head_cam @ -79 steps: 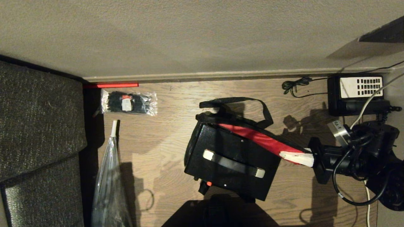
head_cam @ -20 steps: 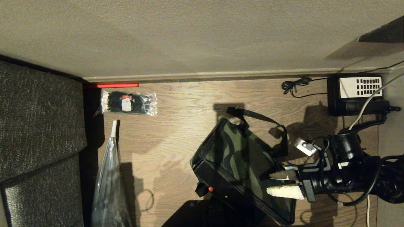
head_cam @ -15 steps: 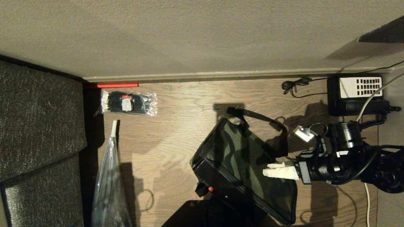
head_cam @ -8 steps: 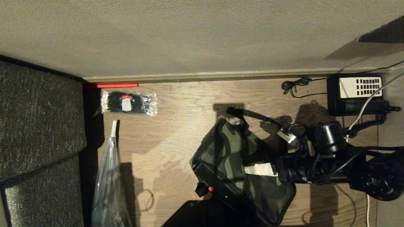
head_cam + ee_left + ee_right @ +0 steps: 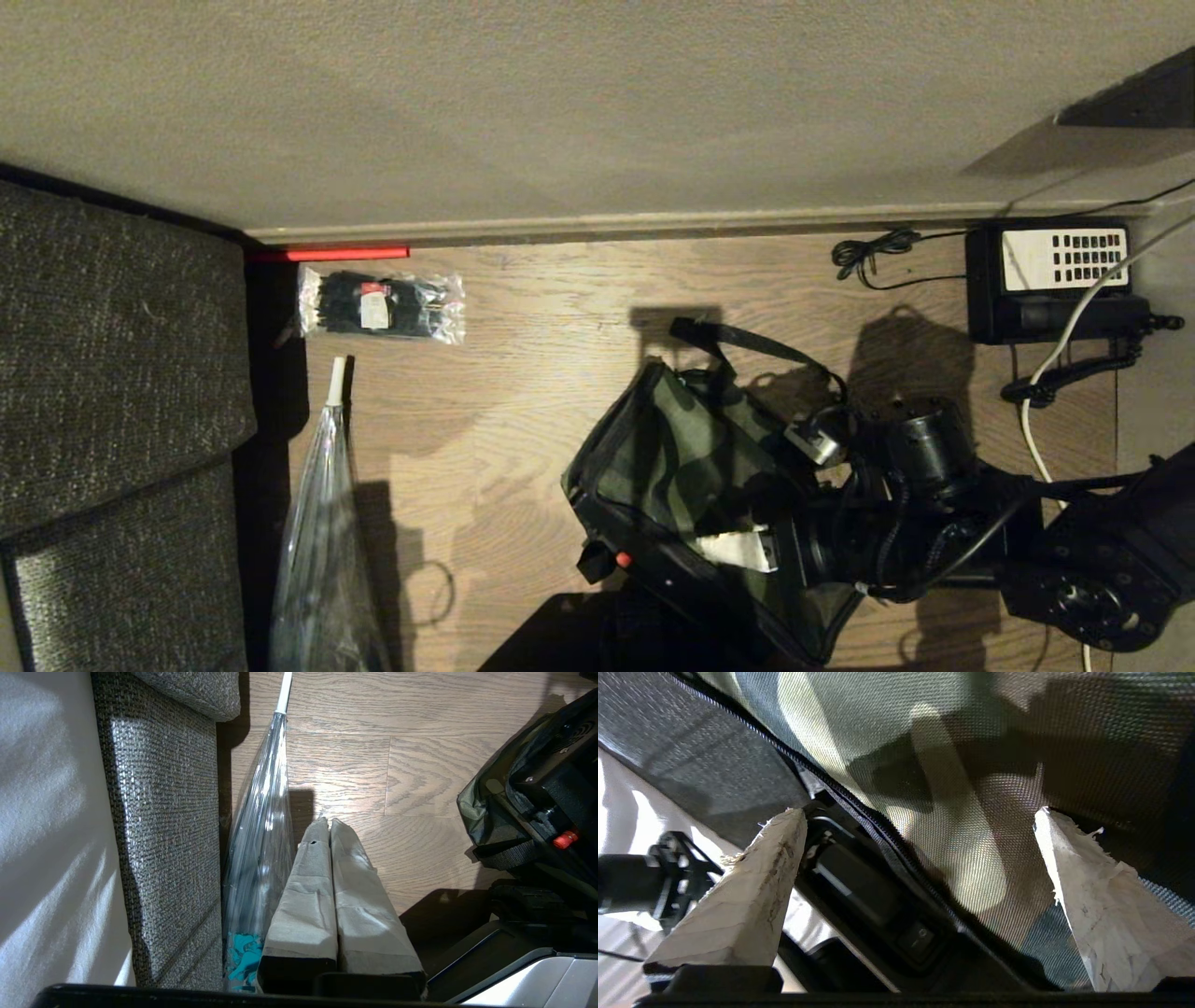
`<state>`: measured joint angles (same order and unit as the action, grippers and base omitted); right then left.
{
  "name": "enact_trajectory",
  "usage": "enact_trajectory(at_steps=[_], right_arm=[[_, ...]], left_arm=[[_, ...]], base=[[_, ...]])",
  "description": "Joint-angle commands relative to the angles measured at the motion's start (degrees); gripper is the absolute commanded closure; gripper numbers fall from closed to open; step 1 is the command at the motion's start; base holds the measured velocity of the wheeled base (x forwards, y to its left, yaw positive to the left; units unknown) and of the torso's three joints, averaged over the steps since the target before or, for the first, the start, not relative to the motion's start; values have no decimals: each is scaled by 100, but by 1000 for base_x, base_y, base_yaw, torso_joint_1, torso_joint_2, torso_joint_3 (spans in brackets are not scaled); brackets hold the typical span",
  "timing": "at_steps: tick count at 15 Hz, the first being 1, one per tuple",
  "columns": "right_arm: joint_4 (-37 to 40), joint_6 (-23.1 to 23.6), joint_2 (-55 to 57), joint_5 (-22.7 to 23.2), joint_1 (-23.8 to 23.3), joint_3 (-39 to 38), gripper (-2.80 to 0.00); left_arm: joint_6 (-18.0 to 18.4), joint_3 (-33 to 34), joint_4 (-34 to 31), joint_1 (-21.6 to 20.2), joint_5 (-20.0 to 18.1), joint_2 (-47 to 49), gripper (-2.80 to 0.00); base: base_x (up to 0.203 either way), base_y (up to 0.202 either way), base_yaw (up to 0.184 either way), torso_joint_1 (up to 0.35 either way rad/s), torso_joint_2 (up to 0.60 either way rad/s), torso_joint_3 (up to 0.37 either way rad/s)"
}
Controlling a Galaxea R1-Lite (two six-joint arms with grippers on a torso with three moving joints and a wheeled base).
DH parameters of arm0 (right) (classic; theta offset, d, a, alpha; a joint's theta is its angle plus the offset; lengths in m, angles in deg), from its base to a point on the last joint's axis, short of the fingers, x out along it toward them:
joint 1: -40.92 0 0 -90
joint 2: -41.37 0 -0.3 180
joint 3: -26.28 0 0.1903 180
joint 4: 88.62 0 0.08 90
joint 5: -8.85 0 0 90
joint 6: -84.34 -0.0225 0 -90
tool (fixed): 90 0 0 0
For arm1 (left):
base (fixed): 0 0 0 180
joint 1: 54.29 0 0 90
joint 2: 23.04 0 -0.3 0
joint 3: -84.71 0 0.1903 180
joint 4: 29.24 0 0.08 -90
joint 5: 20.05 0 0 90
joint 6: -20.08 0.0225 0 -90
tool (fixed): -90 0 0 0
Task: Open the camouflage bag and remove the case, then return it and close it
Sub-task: Close the top of the storage box
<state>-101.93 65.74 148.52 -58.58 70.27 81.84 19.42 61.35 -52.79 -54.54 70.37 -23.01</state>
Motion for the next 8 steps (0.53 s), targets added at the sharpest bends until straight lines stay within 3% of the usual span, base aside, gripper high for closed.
enact_trajectory(at_steps=[1,3,8], right_arm=[[-958,173,426,-272,86,-231,-280],[-1437,447,782,-844,142,-283,-280],[-1539,540,516,-876,122,-234,-280]], left_arm=[[-4,18,1,-8,2,-11,0],[-4,18,1,-2,2,-11,0],[-4,18,5,-2,2,-11,0]], base=[[0,0,0,0,0,0],[0,0,0,0,0,0],[0,0,0,0,0,0]])
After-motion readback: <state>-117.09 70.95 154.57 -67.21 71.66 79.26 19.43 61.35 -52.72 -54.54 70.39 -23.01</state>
